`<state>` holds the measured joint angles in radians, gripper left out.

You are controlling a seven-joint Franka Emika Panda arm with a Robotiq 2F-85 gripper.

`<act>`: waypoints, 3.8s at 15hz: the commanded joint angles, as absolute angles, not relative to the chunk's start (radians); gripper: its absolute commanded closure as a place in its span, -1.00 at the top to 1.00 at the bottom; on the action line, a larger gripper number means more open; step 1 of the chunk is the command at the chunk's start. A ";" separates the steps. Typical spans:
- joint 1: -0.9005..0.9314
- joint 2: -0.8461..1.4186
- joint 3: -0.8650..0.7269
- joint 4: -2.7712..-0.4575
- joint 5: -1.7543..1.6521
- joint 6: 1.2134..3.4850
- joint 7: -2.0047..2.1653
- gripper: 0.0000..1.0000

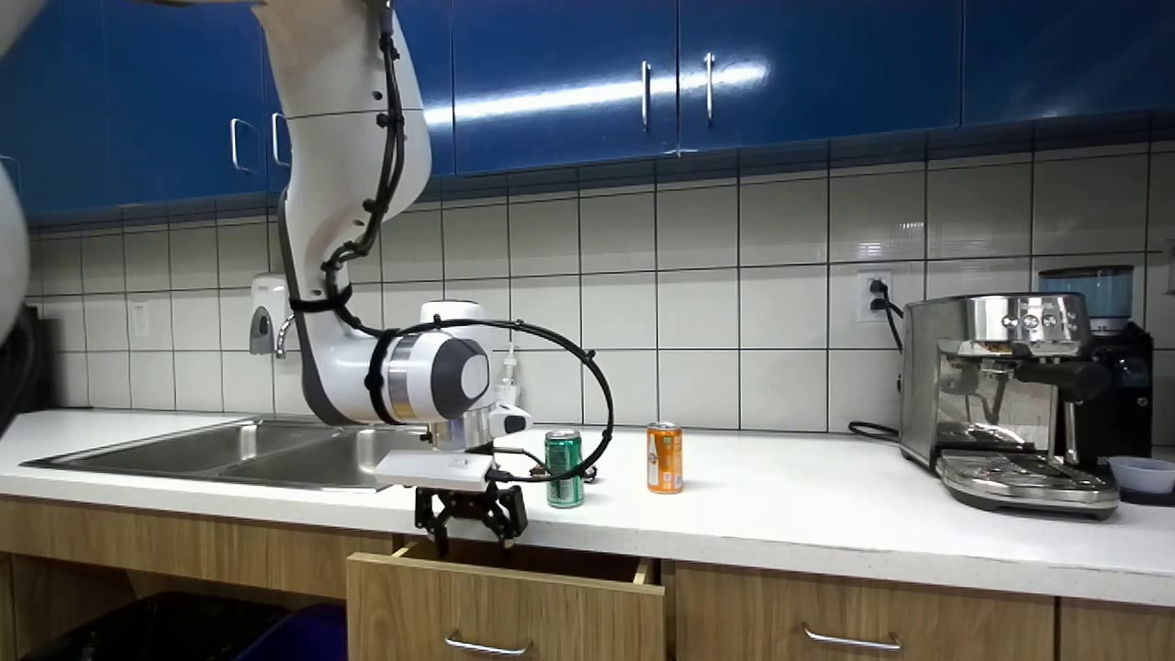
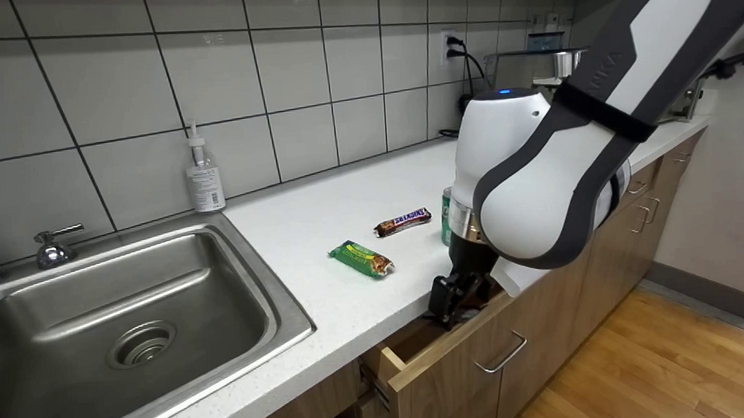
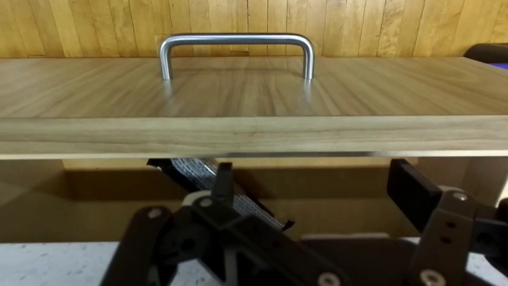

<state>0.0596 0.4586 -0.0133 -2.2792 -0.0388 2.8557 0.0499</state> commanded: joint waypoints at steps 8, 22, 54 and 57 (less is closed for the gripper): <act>0.105 0.494 -0.063 -2.272 -0.043 2.888 0.122 1.00; 0.132 0.471 -0.083 -2.275 -0.054 2.768 0.163 1.00; 0.209 0.283 -0.082 -2.585 -0.042 2.773 0.289 1.00; 0.210 0.277 -0.081 -2.585 -0.045 2.759 0.300 1.00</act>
